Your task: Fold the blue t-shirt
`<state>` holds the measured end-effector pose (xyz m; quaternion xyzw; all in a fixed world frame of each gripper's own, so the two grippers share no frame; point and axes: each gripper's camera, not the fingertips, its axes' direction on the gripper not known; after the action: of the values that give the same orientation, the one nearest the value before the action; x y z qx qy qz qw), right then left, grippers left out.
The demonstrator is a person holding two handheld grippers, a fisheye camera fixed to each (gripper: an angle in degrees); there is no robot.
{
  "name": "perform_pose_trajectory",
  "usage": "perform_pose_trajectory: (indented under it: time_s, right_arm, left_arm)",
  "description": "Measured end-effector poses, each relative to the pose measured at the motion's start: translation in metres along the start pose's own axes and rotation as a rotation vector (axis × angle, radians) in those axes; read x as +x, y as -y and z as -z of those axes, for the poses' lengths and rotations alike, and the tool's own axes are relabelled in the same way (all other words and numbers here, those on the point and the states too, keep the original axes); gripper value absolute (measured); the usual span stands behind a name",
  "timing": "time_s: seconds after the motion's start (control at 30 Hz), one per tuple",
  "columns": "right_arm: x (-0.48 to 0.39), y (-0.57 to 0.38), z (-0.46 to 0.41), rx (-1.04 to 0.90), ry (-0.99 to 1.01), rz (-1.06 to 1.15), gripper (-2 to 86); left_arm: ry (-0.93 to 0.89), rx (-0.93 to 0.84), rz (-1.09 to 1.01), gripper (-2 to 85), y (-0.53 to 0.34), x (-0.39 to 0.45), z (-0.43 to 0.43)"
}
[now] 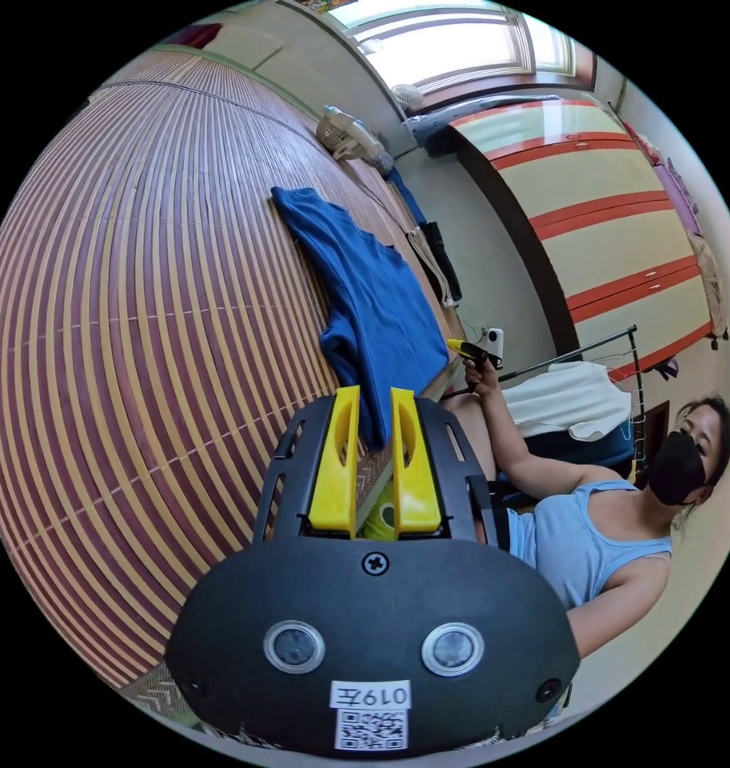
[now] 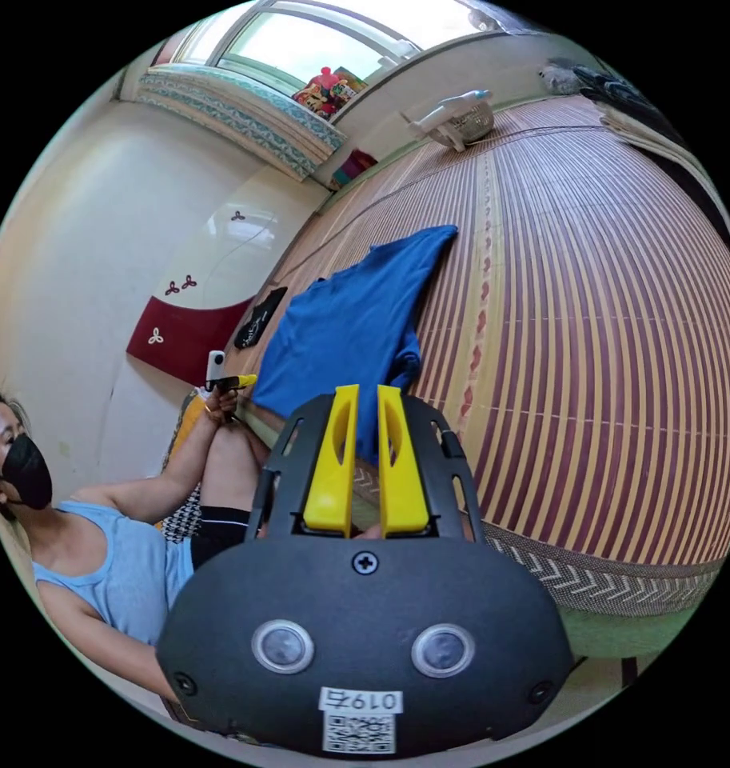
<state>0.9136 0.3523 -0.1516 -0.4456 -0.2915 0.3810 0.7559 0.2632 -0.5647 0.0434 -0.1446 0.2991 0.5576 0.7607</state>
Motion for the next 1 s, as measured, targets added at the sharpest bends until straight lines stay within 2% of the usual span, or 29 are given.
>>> perform_pose_trajectory:
  time_s: [0.63, 0.87, 1.0]
  right_arm:
    - [0.005, 0.0, 0.002, 0.016, 0.025, 0.037, 5.0]
    - [0.011, 0.006, -0.002, -0.019, 0.022, 0.036, 5.1]
    - [0.017, 0.008, 0.004, -0.003, 0.048, 0.031, 8.7]
  left_arm:
    - [0.206, -0.039, -0.191, 3.2, 0.003, 0.046, -0.03]
    - [0.149, -0.047, -0.149, 1.9, 0.007, 0.035, -0.032]
    - [0.103, -0.04, -0.124, 1.6, 0.008, 0.028, -0.029]
